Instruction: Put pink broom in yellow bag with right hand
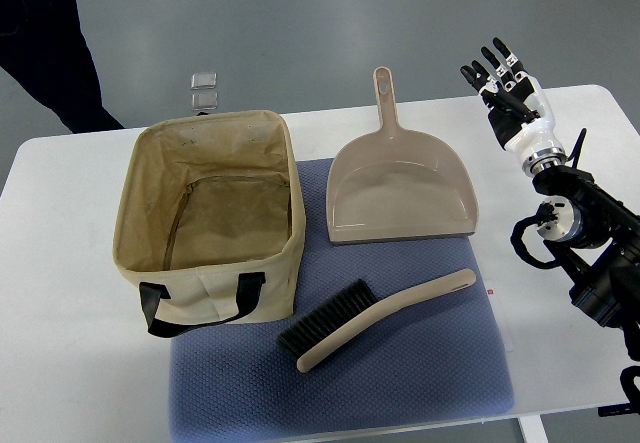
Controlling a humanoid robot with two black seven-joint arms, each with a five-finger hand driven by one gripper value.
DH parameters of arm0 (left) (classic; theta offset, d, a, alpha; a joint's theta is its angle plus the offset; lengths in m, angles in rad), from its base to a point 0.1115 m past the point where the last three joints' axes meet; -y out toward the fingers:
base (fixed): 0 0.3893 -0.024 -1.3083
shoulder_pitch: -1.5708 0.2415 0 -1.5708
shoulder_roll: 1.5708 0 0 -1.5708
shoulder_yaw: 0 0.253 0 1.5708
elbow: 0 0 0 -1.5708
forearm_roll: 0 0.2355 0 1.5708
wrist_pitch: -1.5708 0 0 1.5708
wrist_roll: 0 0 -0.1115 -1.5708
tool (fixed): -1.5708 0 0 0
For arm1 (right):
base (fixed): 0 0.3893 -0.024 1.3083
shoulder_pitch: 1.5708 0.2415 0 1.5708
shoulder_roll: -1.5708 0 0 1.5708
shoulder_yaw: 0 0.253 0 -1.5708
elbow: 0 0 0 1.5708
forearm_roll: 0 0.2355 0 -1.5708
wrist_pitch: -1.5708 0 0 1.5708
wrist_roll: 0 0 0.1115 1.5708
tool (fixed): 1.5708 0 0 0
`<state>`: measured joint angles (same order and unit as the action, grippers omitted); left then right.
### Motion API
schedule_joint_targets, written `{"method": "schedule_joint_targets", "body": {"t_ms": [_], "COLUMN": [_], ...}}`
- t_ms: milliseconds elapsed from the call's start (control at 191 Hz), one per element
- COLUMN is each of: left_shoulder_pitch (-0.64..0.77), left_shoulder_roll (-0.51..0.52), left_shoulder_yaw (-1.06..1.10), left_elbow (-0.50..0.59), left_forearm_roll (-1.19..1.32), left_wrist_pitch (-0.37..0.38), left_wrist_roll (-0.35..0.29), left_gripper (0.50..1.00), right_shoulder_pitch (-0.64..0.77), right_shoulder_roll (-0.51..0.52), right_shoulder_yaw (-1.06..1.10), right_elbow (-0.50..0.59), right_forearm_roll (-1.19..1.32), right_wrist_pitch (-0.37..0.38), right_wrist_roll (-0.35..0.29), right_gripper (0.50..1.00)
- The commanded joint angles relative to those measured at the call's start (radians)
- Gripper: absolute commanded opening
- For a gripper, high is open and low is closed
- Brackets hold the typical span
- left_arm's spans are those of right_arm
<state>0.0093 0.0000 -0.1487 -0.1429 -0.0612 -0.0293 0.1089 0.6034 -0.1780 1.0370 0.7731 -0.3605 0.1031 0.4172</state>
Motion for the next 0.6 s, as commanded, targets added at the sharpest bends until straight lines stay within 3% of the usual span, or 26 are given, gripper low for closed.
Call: {"method": "schedule_joint_targets", "body": {"t_ms": [0, 597], "left_shoulder_pitch": [0.000, -0.009], "left_shoulder_roll": [0.000, 0.000], "left_shoulder_yaw": [0.000, 0.000], "left_elbow": [-0.001, -0.001], "left_forearm_roll": [0.000, -0.002], "left_wrist_pitch": [0.000, 0.008], "left_wrist_roll": [0.000, -0.002], "left_gripper": [1.000, 1.000], "right_shoulder_pitch": [0.001, 0.010], "right_shoulder_roll": [0.000, -0.009], "right_shoulder_yaw": [0.000, -0.002], "right_elbow": [0.000, 0.000], "right_forearm_roll": [0.000, 0.000], "right_wrist_pitch": [0.000, -0.006], "right_wrist_roll": [0.000, -0.002], "right_gripper": [0.930, 0.930]}}
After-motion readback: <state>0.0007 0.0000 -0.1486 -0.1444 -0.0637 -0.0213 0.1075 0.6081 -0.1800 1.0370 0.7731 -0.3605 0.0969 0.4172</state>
